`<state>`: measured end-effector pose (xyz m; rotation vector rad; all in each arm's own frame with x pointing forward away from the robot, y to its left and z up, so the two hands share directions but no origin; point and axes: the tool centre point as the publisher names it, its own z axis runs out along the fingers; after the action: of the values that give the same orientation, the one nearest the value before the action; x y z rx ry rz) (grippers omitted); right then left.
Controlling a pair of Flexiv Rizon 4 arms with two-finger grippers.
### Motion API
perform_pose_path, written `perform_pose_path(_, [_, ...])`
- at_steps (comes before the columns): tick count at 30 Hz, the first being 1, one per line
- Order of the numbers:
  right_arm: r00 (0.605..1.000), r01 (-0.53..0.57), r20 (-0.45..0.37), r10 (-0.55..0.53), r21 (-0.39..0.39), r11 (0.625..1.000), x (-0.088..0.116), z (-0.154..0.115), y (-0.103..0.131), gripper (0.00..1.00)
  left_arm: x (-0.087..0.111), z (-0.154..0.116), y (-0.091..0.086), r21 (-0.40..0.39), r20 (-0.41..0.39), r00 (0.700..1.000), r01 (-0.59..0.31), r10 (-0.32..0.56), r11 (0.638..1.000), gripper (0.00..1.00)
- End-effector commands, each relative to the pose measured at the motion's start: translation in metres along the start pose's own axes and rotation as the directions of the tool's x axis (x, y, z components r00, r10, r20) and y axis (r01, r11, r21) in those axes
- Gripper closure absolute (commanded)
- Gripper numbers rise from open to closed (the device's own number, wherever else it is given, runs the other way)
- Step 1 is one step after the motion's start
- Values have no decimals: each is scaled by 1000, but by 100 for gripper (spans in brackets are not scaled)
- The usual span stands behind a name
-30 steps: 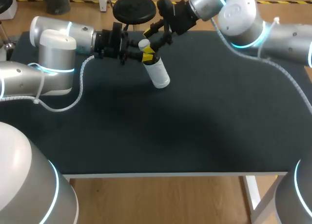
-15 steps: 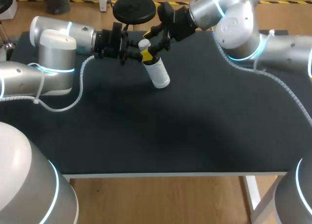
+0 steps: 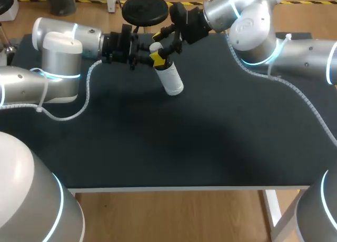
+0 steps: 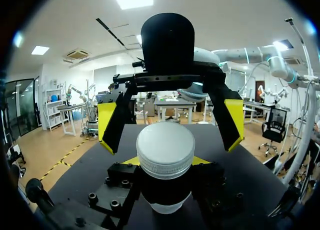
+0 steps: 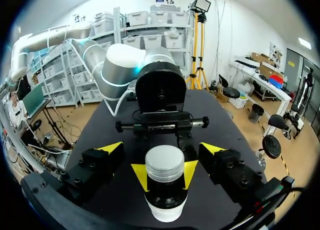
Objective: Unscrew the bottle cap
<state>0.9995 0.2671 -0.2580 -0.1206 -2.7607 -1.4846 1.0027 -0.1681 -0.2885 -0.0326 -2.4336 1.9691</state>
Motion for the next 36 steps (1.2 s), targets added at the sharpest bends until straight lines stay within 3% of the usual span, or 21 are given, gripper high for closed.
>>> perform_pose_path(1, [1000,0,-3,0,-4,1000,-3,3,-2,29,0,0,0,-1,1,1000,0,0,1000,100])
perform_pose_path(3, [1000,-2,-2,2,-4,1000,-3,3,-2,49,0,0,0,-1,1,1000,0,0,1000,100])
perform_pose_path(5, [1000,-3,-1,3,-4,1000,-3,3,-2,60,0,0,0,-1,1,1000,0,0,1000,100])
perform_pose_path(12, [1000,-1,4,1,-15,1000,-2,1,-1,72,0,0,0,-1,1,1000,0,0,1000,100])
perform_pose_path(13, [1000,-2,4,2,-15,1000,-2,1,-1,91,0,0,0,-1,1,1000,0,0,1000,100])
perform_pose_path(14, [1000,-1,4,1,-16,1000,-2,1,-1,100,0,0,0,-1,1,1000,0,0,1000,100])
perform_pose_path(24, [999,21,-39,-24,-72,997,-3,-5,0,100,0,0,0,-1,1,1000,0,0,1000,100])
perform_pose_path(31, [979,45,-186,-82,-195,980,-8,-9,3,100,0,0,0,-1,1,1000,0,0,1000,100])
perform_pose_path(36, [942,64,-311,-128,-208,976,-8,-6,6,100,0,0,0,-1,1,1000,0,0,1000,100])
